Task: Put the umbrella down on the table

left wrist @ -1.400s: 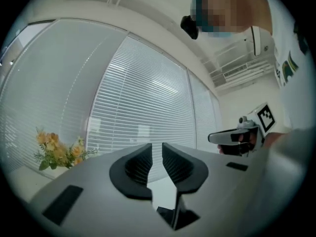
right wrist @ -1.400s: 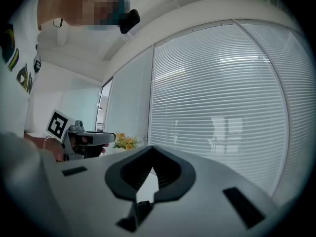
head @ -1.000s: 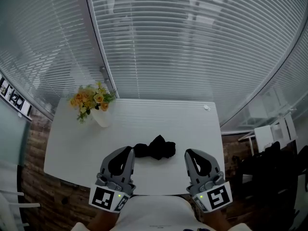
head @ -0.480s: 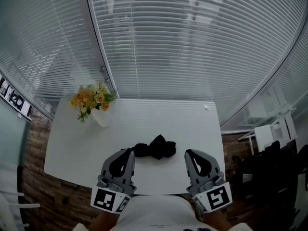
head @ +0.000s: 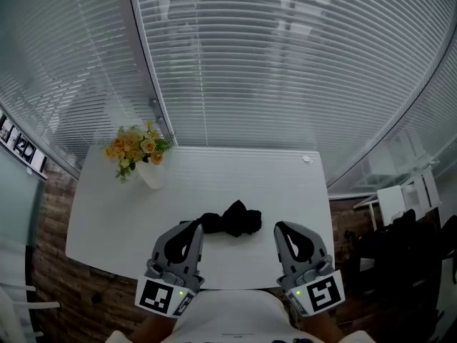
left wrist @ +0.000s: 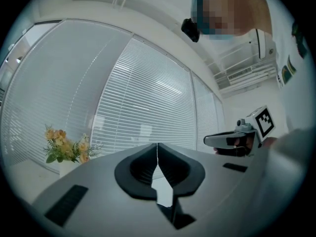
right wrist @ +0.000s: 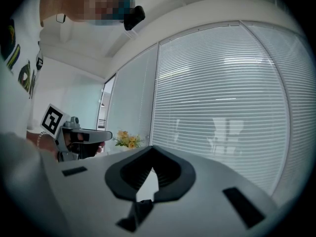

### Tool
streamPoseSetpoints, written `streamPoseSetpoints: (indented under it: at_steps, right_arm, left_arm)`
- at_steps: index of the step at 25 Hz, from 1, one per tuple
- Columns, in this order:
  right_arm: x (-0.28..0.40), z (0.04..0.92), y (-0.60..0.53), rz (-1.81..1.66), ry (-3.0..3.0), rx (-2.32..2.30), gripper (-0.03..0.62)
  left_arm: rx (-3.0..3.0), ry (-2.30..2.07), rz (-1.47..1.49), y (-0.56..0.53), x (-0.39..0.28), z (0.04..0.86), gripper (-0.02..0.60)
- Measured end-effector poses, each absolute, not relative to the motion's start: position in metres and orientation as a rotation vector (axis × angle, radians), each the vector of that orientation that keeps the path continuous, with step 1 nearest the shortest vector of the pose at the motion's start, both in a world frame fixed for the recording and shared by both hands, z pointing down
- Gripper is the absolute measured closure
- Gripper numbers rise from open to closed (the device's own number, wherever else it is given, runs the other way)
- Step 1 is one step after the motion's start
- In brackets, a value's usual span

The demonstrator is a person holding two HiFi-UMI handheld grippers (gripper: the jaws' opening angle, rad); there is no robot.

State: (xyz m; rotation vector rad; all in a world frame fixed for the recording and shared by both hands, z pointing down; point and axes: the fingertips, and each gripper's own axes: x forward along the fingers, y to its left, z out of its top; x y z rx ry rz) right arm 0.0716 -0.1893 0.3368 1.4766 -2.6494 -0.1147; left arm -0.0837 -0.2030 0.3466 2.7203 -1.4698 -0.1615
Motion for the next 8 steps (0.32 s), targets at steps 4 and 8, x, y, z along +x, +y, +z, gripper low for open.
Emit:
streamPoseSetpoints:
  at_steps: [4, 8]
  right_arm:
    - [0.0702, 0.3370, -0.1901, -0.116, -2.648, 1.469, 0.585]
    - [0.0689, 0.3364, -0.1914, -0.121, -2.652, 1.465, 0.585]
  left_arm:
    - [2.721, -1.461, -0.162, -0.2033, -0.0831, 0.3471, 0.566]
    - [2.721, -1.450, -0.176, -0.2042, -0.0829, 0.3465, 0.566]
